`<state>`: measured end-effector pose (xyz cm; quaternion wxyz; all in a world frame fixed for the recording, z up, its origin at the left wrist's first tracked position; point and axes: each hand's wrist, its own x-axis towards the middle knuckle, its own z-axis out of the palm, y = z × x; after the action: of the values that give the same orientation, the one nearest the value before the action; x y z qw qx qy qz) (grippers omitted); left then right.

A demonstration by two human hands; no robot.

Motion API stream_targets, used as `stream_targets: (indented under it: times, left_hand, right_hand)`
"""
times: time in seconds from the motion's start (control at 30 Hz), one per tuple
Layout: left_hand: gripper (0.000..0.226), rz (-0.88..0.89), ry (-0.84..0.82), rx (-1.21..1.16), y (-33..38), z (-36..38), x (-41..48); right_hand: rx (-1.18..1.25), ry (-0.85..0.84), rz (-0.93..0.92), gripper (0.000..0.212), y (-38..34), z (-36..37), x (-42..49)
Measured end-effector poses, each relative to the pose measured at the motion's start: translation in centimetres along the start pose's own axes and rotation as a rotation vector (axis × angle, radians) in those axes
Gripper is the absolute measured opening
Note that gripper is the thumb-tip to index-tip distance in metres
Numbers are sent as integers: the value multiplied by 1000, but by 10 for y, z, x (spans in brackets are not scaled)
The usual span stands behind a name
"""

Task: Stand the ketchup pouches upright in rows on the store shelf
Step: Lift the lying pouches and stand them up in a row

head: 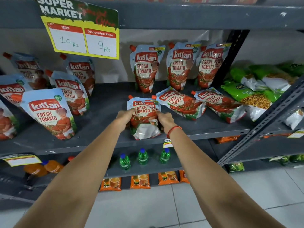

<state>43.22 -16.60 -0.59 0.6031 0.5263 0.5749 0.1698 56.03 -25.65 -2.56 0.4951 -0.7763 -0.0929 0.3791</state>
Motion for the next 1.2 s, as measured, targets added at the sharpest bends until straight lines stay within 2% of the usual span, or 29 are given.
stream_targets:
  times: [0.1, 0.2, 0.37, 0.5, 0.6, 0.7, 0.9, 1.0, 1.2]
  left_hand:
    - [30, -23, 65, -72, 0, 6, -2]
    - [17, -17, 82, -163, 0, 1, -3]
    - [15, 86, 134, -248, 6, -12, -3]
    - [22, 187, 220, -255, 4, -23, -5]
    - [22, 232, 189, -421, 7, -29, -10]
    - [22, 360, 158, -436, 16, -34, -12]
    - [19, 443, 88, -497, 25, -43, -7]
    - [21, 457, 65, -547, 30, -41, -5]
    - [22, 480, 72, -528, 30, -26, 1]
  right_hand:
    - [87, 0, 2, 46, 1, 6, -1]
    - [197, -69, -1, 35, 5, 10, -4]
    - [383, -177, -46, 46, 8, 17, -17]
    - [470, -244, -53, 48, 9, 26, -27]
    - [551, -296, -99, 47, -1, 33, -32]
    - [608, -323, -116, 46, -17, 41, -33]
    - [699, -308, -197, 33, -60, 35, -25]
    - [754, -249, -266, 10, -82, 26, -21]
    - [839, -207, -402, 15, -92, 18, -16]
